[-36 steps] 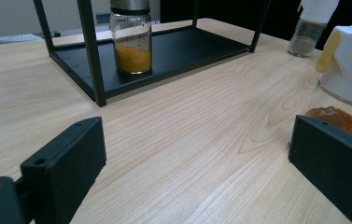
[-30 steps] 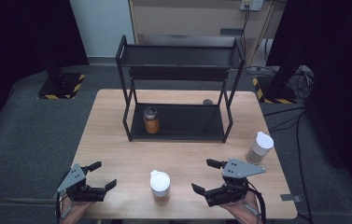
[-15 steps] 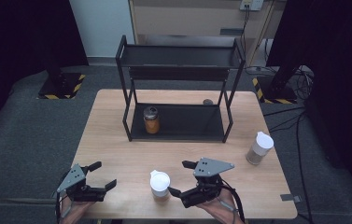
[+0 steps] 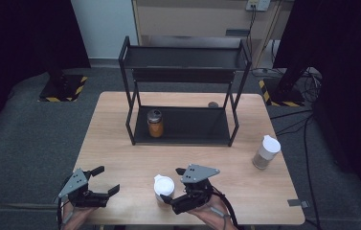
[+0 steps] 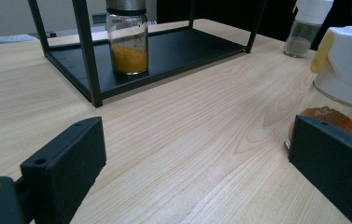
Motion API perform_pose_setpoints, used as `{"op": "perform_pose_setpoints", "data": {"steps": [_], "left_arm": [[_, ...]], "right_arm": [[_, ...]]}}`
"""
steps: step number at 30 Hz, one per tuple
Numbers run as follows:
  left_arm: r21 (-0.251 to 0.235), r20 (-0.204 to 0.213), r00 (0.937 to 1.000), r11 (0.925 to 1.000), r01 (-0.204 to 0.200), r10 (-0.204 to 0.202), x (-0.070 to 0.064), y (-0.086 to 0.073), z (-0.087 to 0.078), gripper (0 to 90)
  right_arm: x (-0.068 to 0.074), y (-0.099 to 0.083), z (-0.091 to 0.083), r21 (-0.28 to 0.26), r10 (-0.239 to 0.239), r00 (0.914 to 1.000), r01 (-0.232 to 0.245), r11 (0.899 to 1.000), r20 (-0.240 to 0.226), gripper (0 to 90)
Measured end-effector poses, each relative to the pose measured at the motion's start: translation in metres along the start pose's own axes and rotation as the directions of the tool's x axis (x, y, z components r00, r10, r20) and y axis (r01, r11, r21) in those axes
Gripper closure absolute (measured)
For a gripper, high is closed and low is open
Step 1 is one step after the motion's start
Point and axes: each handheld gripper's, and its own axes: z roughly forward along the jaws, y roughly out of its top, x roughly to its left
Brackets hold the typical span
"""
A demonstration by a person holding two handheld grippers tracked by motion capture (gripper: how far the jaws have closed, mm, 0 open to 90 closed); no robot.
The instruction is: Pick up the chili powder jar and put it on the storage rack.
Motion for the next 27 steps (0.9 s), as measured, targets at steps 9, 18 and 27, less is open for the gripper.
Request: {"op": "perform_pose_setpoints", "data": {"steps": [9,18,27], "left_arm": [[0.000,0.002,1.0000,1.0000,0.002,-0.002,0.000,0.000,0.000,3.2],[-0.002,0.003,1.0000,1.0000,0.003,-0.003,0.001,0.000,0.000,3.2],[-0.004,0.006,1.0000,1.0000,0.004,-0.004,0.001,-0.001,0.000,3.2]], "right_arm": [[0.009,0.003,0.017,0.042,-0.027,0.9994,0.026,0.999,0.020,10.7],[0.013,0.002,0.032,0.076,-0.043,0.9987,0.041,0.996,0.027,17.3],[0.021,-0.001,0.043,0.104,-0.044,0.9971,0.037,0.994,0.062,27.0]]}}
